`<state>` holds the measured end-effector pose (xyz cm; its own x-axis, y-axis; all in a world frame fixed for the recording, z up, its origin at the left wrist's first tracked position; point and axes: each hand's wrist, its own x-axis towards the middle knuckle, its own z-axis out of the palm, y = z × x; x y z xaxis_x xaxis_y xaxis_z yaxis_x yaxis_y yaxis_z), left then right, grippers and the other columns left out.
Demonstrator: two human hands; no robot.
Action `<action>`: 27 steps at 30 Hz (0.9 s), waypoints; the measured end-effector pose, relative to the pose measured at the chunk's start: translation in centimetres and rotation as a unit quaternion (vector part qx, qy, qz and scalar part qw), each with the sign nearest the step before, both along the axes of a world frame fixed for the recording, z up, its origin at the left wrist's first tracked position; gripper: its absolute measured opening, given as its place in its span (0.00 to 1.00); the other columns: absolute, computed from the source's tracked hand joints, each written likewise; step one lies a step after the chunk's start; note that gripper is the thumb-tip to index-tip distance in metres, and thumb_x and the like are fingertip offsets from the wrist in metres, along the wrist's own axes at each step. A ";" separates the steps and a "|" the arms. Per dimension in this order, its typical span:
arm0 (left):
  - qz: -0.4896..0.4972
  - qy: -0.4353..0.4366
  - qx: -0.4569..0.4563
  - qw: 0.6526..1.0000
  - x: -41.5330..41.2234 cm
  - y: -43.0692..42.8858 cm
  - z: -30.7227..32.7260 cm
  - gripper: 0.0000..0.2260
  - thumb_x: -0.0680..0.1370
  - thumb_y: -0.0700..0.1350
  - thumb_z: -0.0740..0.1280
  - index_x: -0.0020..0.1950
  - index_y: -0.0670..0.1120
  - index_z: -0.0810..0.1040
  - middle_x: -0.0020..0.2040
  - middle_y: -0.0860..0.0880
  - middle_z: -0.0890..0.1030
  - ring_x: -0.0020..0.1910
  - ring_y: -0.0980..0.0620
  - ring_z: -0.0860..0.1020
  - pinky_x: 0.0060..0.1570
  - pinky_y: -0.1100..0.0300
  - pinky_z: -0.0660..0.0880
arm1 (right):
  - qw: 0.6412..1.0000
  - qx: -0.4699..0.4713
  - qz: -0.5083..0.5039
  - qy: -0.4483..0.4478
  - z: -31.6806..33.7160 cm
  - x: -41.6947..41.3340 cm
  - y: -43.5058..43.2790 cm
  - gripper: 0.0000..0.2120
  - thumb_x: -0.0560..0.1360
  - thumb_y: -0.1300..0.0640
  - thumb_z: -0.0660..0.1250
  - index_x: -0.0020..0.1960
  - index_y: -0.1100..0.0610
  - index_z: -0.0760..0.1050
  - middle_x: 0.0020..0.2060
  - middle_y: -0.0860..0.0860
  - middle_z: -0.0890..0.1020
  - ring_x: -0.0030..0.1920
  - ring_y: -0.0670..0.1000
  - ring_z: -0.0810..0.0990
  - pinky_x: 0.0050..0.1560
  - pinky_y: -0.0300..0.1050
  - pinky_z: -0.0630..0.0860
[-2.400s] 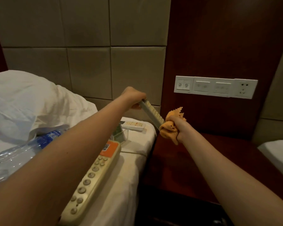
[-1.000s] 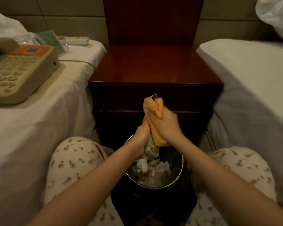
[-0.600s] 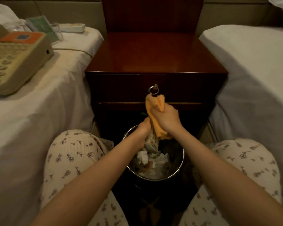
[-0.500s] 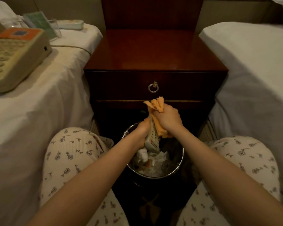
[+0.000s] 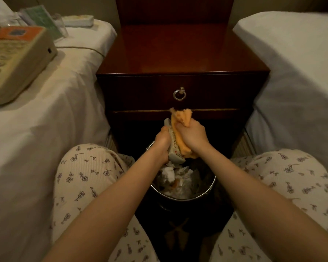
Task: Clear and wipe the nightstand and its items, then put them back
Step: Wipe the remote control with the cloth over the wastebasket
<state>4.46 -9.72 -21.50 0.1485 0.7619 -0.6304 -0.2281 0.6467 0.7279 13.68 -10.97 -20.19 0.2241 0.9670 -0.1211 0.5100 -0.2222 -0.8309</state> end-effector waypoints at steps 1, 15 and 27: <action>0.011 -0.003 0.001 1.000 0.0 0.1 -0.1 0.18 0.83 0.52 0.51 0.45 0.44 0.75 0.38 0.45 0.77 0.37 0.48 0.77 0.36 0.56 0.75 | 1.000 0.004 0.025 -0.011 0.0 -0.3 -0.1 0.14 0.79 0.50 0.58 0.60 0.54 0.74 0.50 0.52 0.79 0.50 0.52 0.76 0.47 0.43 0.70; 0.032 0.009 -0.007 0.999 -0.2 -0.3 -0.5 0.24 0.83 0.56 0.48 0.60 0.41 0.76 0.44 0.43 0.79 0.48 0.44 0.78 0.49 0.52 0.75 | 0.993 -0.048 0.036 -0.098 -0.2 -0.4 -1.3 0.13 0.78 0.50 0.58 0.56 0.57 0.74 0.46 0.53 0.77 0.48 0.55 0.77 0.42 0.44 0.69; 0.106 -0.005 -0.017 0.994 -1.0 0.0 -0.7 0.26 0.82 0.58 0.48 0.64 0.40 0.73 0.47 0.41 0.78 0.49 0.42 0.78 0.48 0.49 0.75 | 0.998 -0.009 0.062 0.003 -0.1 -1.0 -2.0 0.13 0.78 0.51 0.60 0.59 0.55 0.75 0.49 0.51 0.78 0.49 0.50 0.75 0.47 0.42 0.68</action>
